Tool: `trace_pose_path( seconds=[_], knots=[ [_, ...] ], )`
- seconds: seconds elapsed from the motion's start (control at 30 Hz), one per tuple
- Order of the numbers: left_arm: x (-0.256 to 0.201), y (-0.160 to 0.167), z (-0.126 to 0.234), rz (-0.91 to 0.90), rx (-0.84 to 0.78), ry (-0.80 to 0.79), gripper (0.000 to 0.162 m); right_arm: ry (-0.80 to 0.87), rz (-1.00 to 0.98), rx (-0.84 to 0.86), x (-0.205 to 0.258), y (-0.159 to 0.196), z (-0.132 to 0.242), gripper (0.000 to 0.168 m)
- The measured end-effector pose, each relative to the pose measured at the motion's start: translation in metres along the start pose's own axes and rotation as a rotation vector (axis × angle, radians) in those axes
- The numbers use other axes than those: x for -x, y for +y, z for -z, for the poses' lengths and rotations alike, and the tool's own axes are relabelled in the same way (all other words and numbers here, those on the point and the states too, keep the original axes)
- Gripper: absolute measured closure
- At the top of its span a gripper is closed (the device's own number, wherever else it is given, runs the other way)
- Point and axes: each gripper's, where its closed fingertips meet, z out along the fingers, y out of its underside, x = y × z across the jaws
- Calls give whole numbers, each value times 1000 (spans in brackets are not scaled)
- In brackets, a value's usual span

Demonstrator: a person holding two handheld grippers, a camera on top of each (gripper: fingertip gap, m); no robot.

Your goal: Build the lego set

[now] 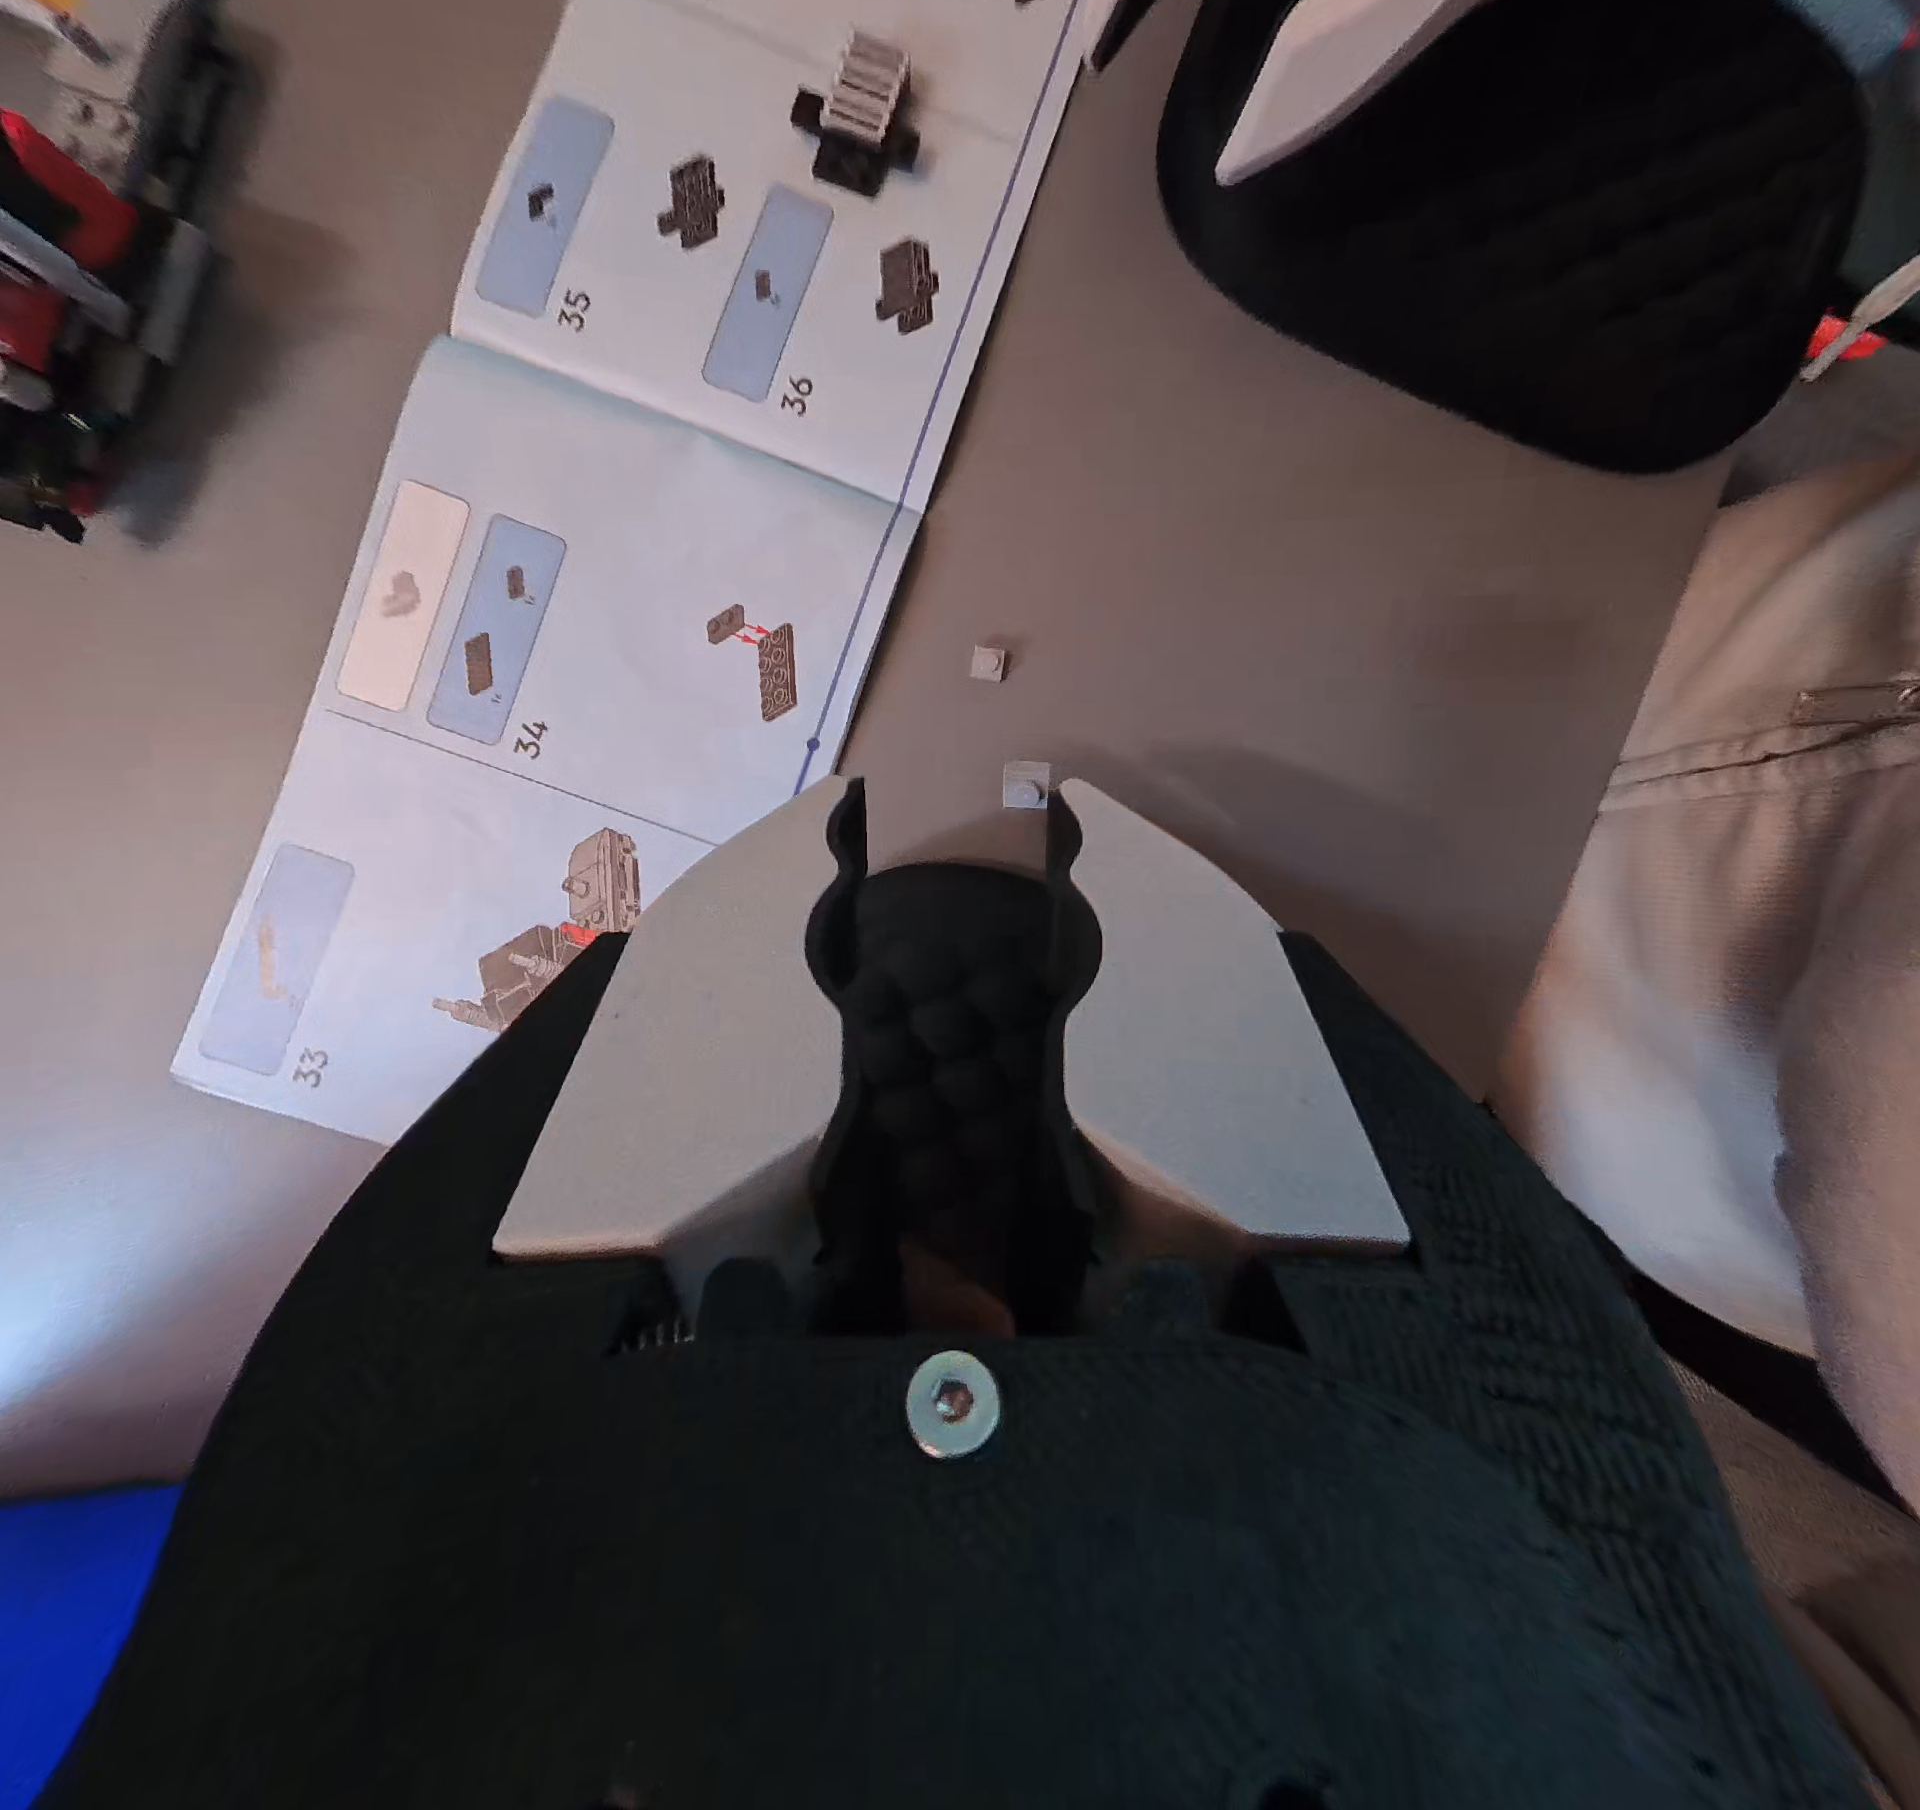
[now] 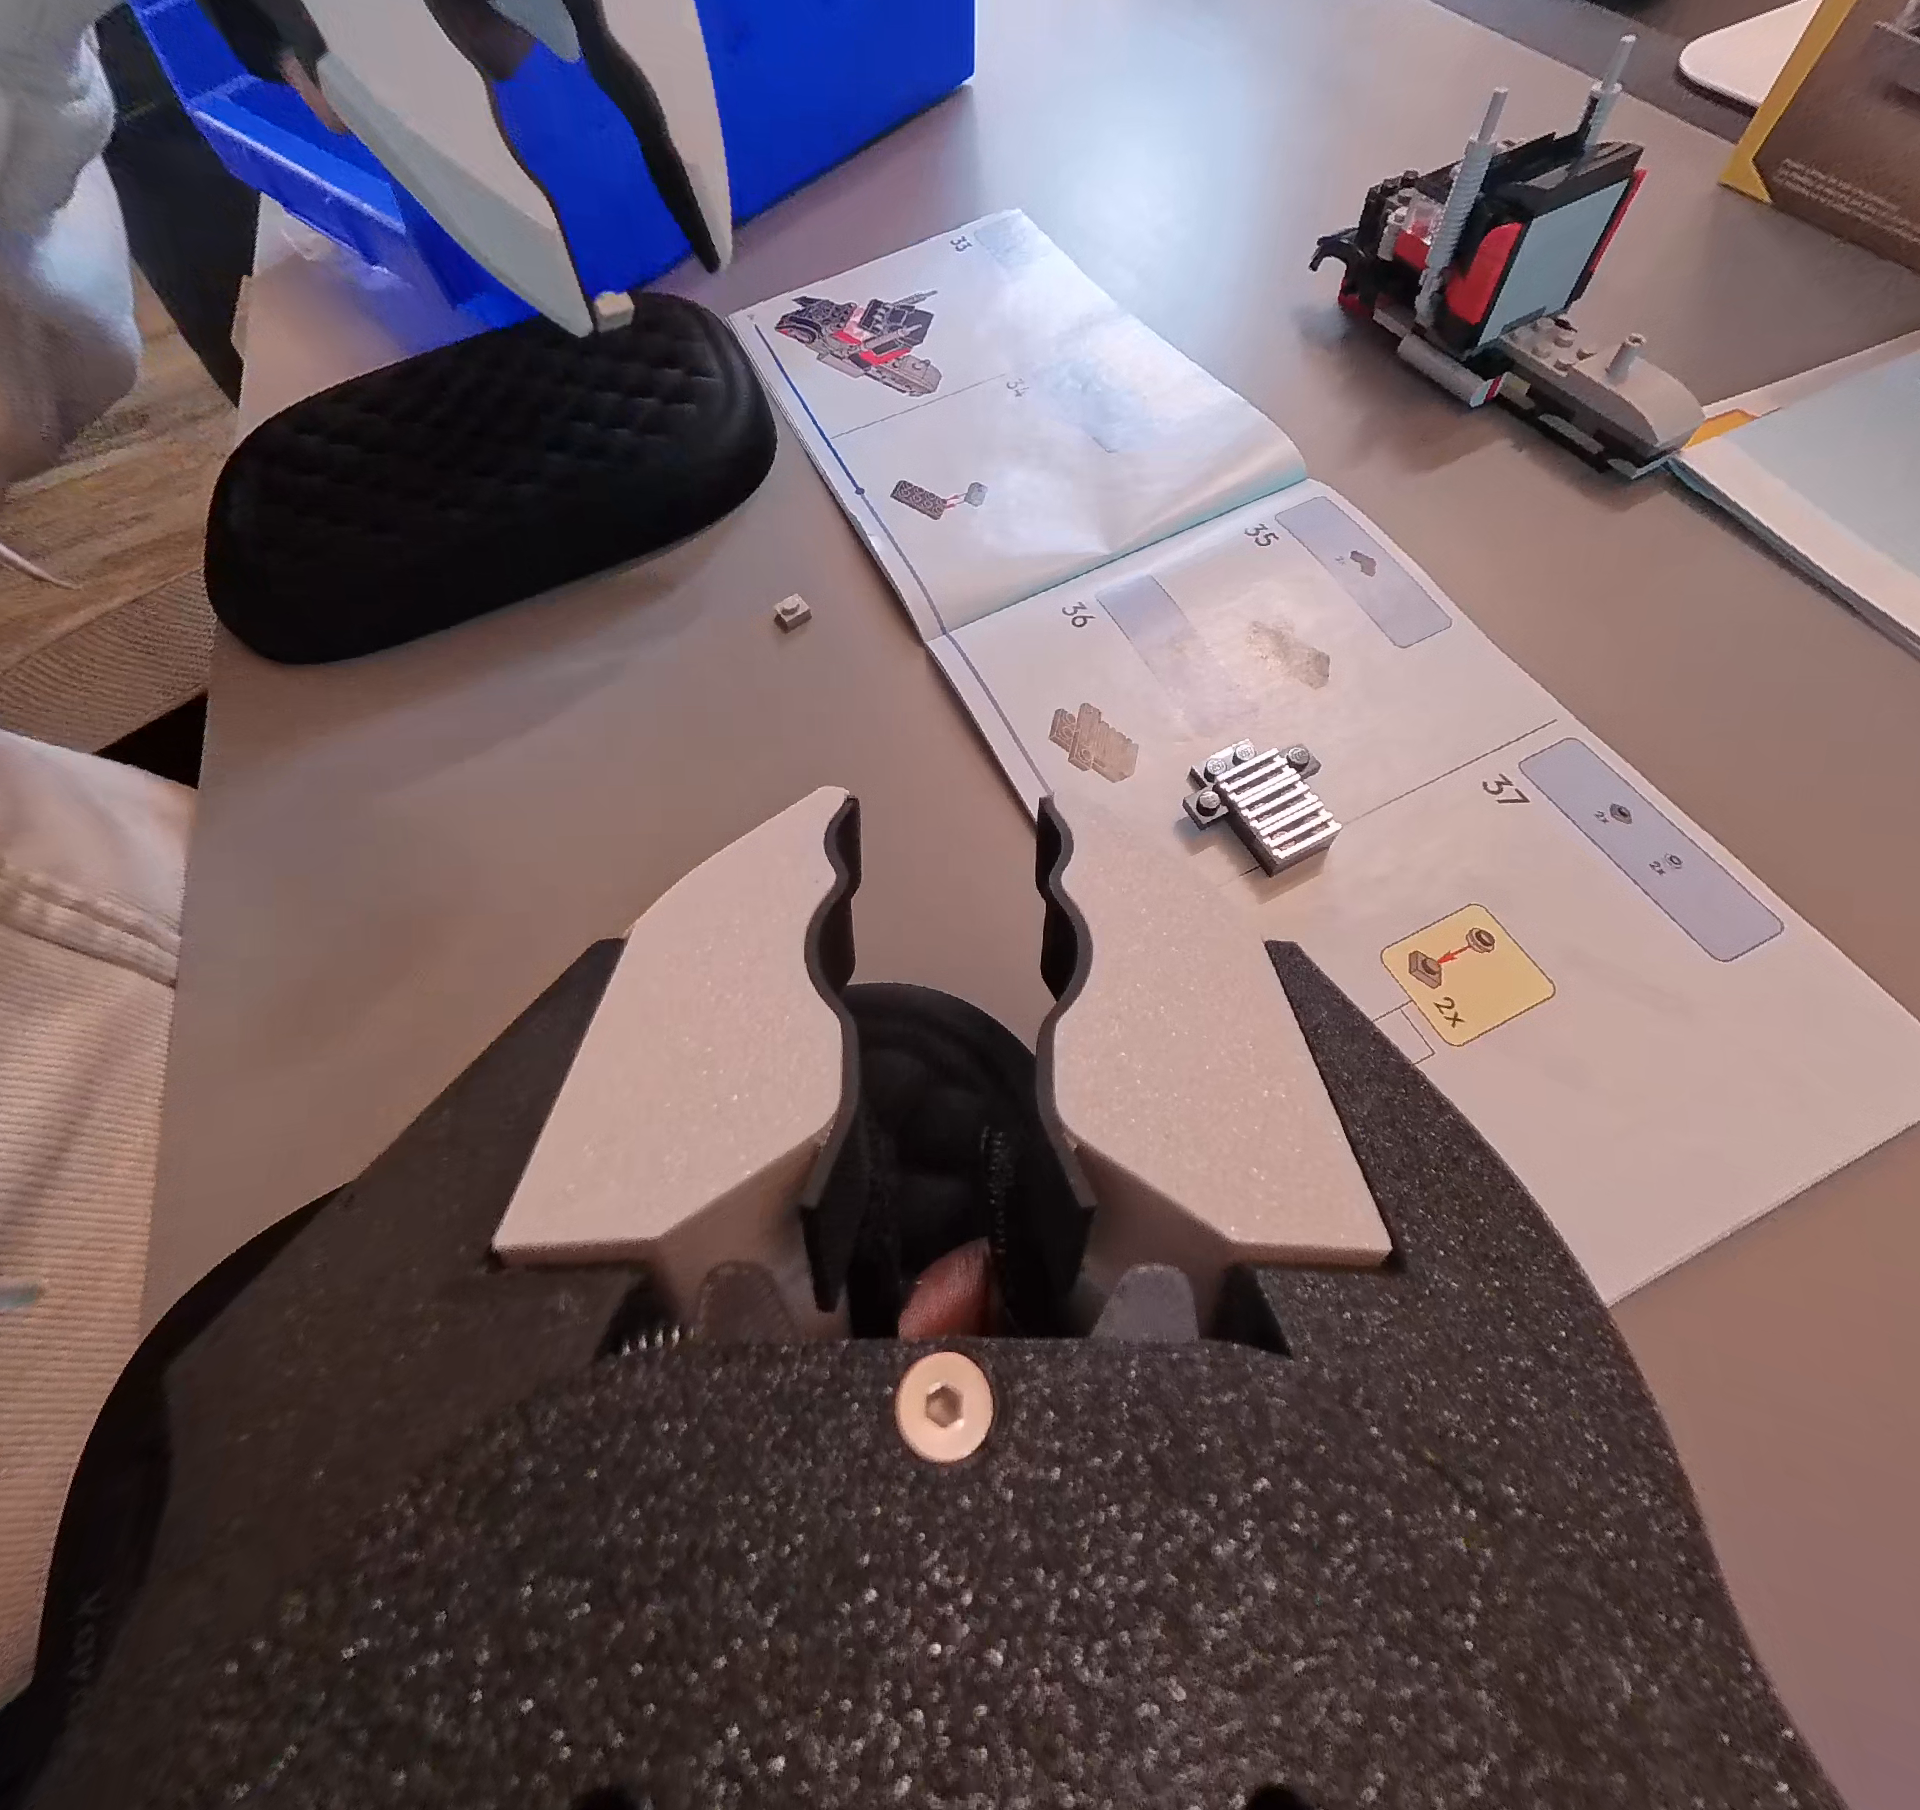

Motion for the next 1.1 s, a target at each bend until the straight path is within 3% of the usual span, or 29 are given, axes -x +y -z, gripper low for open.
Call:
trace_pose_path(
  seconds=[0.3,0.43,0.57,0.8,1.1],
  knots=[
    [-6,7,-34,-98,157,-42,128,-16,31,-5,6,-4,0,137],
    [-4,12,-52,-139,229,-66,129,-160,92,-77,38,-33,-13,155],
    [0,19,-60,-144,279,-95,128,-215,145,18,52,-32,-46,161],
    [-3,14,-58,-154,216,-108,128,-220,20,108,54,-33,-85,165],
    [-8,10,-59,-173,181,-97,127,-263,56,234,61,-19,-102,166]
  ],
)
